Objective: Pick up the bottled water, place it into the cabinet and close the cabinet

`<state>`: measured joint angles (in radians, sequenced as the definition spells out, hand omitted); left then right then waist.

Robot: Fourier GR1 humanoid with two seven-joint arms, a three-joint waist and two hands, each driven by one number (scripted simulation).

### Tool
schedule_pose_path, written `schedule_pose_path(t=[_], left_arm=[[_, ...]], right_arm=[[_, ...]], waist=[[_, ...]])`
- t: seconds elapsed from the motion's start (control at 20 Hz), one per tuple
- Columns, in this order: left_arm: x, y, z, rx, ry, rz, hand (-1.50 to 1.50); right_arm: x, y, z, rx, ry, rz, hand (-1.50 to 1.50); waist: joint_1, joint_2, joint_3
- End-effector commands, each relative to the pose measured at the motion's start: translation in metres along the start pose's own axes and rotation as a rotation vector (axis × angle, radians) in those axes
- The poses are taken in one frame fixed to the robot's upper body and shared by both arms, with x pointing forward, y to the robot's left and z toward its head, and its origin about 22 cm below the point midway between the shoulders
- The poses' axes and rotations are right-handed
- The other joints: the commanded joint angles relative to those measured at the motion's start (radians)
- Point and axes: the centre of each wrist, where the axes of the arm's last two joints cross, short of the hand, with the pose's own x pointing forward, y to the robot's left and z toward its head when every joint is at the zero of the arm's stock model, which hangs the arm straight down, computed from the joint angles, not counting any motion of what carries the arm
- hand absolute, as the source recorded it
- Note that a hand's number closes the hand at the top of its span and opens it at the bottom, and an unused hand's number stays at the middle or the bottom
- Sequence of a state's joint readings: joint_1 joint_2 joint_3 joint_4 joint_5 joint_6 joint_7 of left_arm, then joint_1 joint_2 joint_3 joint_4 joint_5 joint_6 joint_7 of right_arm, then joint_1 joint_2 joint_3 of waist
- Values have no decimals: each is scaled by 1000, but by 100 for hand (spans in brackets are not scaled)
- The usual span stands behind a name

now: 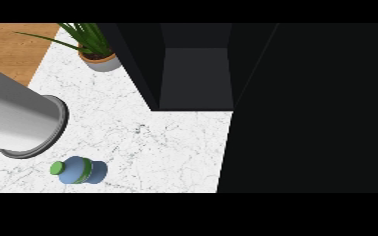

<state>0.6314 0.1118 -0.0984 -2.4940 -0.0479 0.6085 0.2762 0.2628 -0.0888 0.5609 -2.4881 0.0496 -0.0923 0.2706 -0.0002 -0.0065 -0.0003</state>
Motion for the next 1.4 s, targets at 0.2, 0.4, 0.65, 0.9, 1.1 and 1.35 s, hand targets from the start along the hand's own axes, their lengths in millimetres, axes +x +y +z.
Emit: schedule_pose_path(t=[0.2, 0.4, 0.65, 0.9, 1.1, 1.35], left_arm=[[-6, -1, -6, 3, -59, 21, -150], [-22, 0, -16, 23, -63, 8, -150], [-45, 0, -33, 48, -34, 1, -150], [-70, 2, -35, 36, 3, -26, -150], [-91, -4, -33, 15, 34, -32, -150], [-122, 11, -45, 16, 55, -28, -150]], right_arm=[[26, 0, 11, -26, -63, 94, -150], [26, -1, 13, -10, -52, 93, -150], [29, 7, 12, -15, -50, 111, -150], [23, 1, 4, 3, -52, 108, -150], [31, 14, 9, -10, -63, 106, -150], [23, 6, 11, -17, -50, 103, -150]], waist=[[-1, 1, -1], [-1, 2, -1], [-8, 2, -1], [-1, 4, -1], [-7, 1, -1], [-6, 3, 0]])
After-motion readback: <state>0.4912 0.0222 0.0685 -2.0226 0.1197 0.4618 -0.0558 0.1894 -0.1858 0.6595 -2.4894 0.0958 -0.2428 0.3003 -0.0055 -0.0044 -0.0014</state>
